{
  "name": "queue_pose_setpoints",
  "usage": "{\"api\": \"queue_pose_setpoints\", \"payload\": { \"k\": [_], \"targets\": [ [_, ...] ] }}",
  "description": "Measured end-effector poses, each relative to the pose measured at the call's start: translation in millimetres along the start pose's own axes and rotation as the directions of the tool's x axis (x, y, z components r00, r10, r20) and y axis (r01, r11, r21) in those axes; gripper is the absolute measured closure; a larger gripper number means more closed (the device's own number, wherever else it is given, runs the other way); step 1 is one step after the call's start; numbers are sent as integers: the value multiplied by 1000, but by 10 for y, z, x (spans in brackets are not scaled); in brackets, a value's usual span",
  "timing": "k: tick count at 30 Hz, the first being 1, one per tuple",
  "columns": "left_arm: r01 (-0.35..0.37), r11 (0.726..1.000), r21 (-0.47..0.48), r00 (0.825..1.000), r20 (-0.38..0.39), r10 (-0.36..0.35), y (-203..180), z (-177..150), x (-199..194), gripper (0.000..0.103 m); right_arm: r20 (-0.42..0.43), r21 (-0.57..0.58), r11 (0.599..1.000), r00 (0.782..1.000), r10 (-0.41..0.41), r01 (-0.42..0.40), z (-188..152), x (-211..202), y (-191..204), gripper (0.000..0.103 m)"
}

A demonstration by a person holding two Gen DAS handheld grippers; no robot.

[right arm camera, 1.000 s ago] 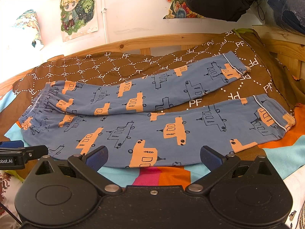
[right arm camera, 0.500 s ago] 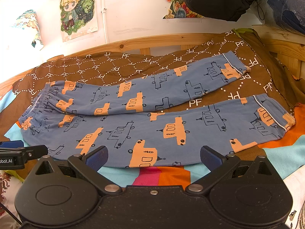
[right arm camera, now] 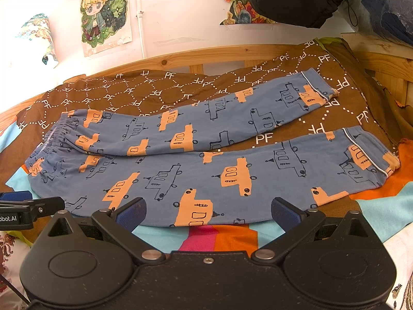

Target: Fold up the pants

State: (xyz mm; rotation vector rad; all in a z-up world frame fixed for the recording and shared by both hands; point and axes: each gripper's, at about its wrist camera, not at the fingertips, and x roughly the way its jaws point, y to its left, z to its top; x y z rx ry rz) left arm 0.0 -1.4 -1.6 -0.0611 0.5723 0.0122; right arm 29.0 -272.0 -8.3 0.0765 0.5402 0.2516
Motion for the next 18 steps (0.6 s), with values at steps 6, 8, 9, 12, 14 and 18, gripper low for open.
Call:
{"api": "queue_pose_setpoints", "payload": {
  "k": [6, 8, 9, 12, 14, 18],
  "targets": [
    [2, 1000, -1, 1000, 0, -2, 4, -4, -2, 0, 0, 0, 1000, 1000, 1, -1, 3, -1, -5, 1],
    [2, 1000, -2, 1000, -1, -2, 4, -3, -2, 0, -1, 0, 1000, 1000, 0, 0, 6, -3, -5, 1],
    [2, 1000, -2, 1000, -2, -2, 3, -5, -1, 0, 0, 1, 1000, 1000, 0, 0, 5, -2, -7, 1],
    [13, 1000, -10, 1000, -11, -13, 13, -11, 11, 0, 0, 1, 1000, 1000, 0, 0, 10, 0, -6, 1],
    [16, 1000, -22, 1000, -15, -16, 25, -13, 22, 0, -1, 1, 1000, 1000, 0, 0, 19, 0, 1, 1],
    [11, 1000, -28, 1000, -23, -12, 42, 44, 80, 0, 10, -4, 1000, 1000, -11, 11, 33, 14, -17, 1]
  ]
}}
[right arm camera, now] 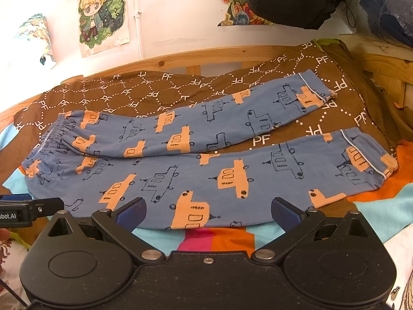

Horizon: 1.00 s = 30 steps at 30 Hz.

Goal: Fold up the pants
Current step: 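Grasp the pant leg cuffs with the left gripper while the right gripper grasps the other cuff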

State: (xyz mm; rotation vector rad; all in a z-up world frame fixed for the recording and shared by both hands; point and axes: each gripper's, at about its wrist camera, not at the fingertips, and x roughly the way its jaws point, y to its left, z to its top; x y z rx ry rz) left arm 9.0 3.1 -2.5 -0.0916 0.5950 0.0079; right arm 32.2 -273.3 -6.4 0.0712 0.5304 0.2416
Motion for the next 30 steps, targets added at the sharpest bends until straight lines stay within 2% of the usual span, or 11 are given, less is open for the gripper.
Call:
{"api": "queue_pose_setpoints", "payload": {
  "k": [4, 6, 9, 12, 15, 19, 21, 23, 26, 29, 30],
  "targets": [
    [-7, 1000, -7, 1000, -1, 7, 45, 208, 82, 0, 2, 20, 1000, 1000, 9, -9, 83, 78, -81, 1],
    [2, 1000, 21, 1000, 3, -2, 76, 388, 125, 0, 5, 18, 1000, 1000, 25, -25, 217, 141, -144, 1],
    [-14, 993, 117, 1000, 14, 12, 98, 748, 206, 0, 16, -24, 999, 999, 49, -48, 412, 222, -216, 1],
    [-44, 974, 221, 999, 39, 36, 140, 1213, 304, 0, 27, -77, 992, 994, 103, -101, 691, 398, -322, 1],
    [-71, 940, 335, 997, 31, 64, 172, 1694, 500, 0, -47, -149, 973, 984, 173, -178, 1074, 708, -390, 1],
    [-119, 890, 439, 993, 27, 119, 226, 2110, 937, 0, -142, -286, 927, 967, 210, -243, 1536, 1220, -353, 1],
    [-98, 864, 495, 993, -5, 115, 232, 2190, 1191, 0, -194, -362, 888, 955, 224, -282, 1704, 1504, -297, 1],
    [-73, 837, 542, 991, -52, 120, 227, 2255, 1452, 0, -264, -398, 849, 930, 257, -348, 1859, 1817, -236, 1],
    [-28, 826, 564, 993, -81, 89, 214, 2326, 1683, 0, -335, -440, 800, 901, 276, -409, 2052, 2250, -115, 1],
    [14, 821, 570, 986, -145, 83, 259, 2384, 1928, 0, -366, -492, 757, 891, 268, -430, 2209, 2590, 14, 3],
    [26, 822, 569, 983, -166, 84, 290, 2384, 2010, 0, -375, -503, 749, 890, 260, -431, 2258, 2704, 43, 7]
  ]
}}
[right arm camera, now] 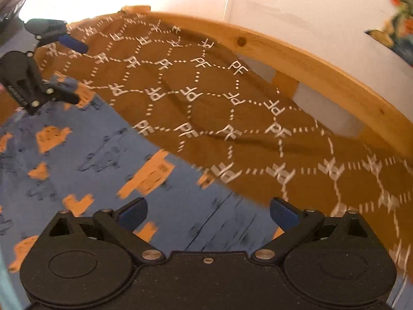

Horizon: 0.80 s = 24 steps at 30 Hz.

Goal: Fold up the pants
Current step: 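Grasp the pant leg cuffs with the left gripper while the right gripper grasps the other cuff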

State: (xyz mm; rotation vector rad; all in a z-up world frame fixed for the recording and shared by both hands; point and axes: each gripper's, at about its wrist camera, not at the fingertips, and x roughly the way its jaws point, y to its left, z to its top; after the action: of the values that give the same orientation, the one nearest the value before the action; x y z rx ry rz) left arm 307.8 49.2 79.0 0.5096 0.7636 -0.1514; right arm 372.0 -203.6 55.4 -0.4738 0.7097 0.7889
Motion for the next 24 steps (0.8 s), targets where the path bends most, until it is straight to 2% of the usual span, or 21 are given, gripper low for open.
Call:
{"api": "queue_pose_setpoints", "payload": {
  "k": [1, 4, 7, 9, 10, 11, 12, 13, 14, 16, 17, 18, 19, 22, 24],
  "targets": [
    [9, 1000, 3, 1000, -12, -9, 24, -21, 53, 0, -15, -7, 1000, 1000, 0, -1, 65, 89, -61, 11],
    [42, 999, -11, 999, -27, -43, 88, -61, 211, 10, -62, -2, 999, 997, 40, -40, 200, 272, -243, 23],
    [127, 991, -34, 990, -61, -129, 161, -89, 321, 16, -106, -13, 993, 988, 114, -116, 260, 366, -365, 25],
    [150, 988, -33, 985, -84, -152, 179, -102, 388, 26, -141, -31, 989, 980, 140, -145, 278, 411, -396, 26],
    [162, 986, -36, 982, -96, -165, 190, -112, 407, 31, -162, -39, 986, 975, 155, -163, 278, 436, -397, 30],
    [175, 984, -43, 978, -107, -179, 207, -122, 432, 44, -179, -46, 984, 971, 159, -169, 274, 466, -399, 32],
    [187, 981, -53, 974, -122, -193, 226, -130, 457, 59, -195, -49, 984, 968, 156, -169, 253, 492, -403, 41],
    [199, 978, -64, 968, -140, -207, 239, -138, 484, 66, -212, -51, 985, 965, 152, -167, 226, 525, -405, 48],
    [208, 975, -71, 964, -152, -217, 246, -149, 502, 75, -219, -55, 985, 964, 149, -164, 203, 546, -396, 50],
    [215, 974, -65, 959, -175, -223, 231, -176, 526, 84, -213, -72, 984, 967, 142, -161, 162, 552, -357, 58],
    [198, 979, -48, 962, -183, -204, 208, -190, 537, 94, -207, -79, 984, 968, 139, -158, 149, 551, -344, 62],
    [165, 986, -35, 967, -189, -169, 187, -204, 543, 102, -201, -79, 986, 971, 131, -149, 139, 555, -337, 74],
    [142, 989, -40, 971, -190, -147, 179, -216, 543, 102, -198, -75, 988, 973, 120, -137, 133, 558, -332, 87],
    [119, 989, -89, 977, -167, -133, 189, -225, 487, 103, -180, -68, 992, 979, 92, -106, 110, 522, -305, 100],
    [98, 992, -84, 982, -154, -110, 170, -219, 434, 103, -168, -94, 992, 983, 71, -88, 94, 481, -248, 101]
  ]
}}
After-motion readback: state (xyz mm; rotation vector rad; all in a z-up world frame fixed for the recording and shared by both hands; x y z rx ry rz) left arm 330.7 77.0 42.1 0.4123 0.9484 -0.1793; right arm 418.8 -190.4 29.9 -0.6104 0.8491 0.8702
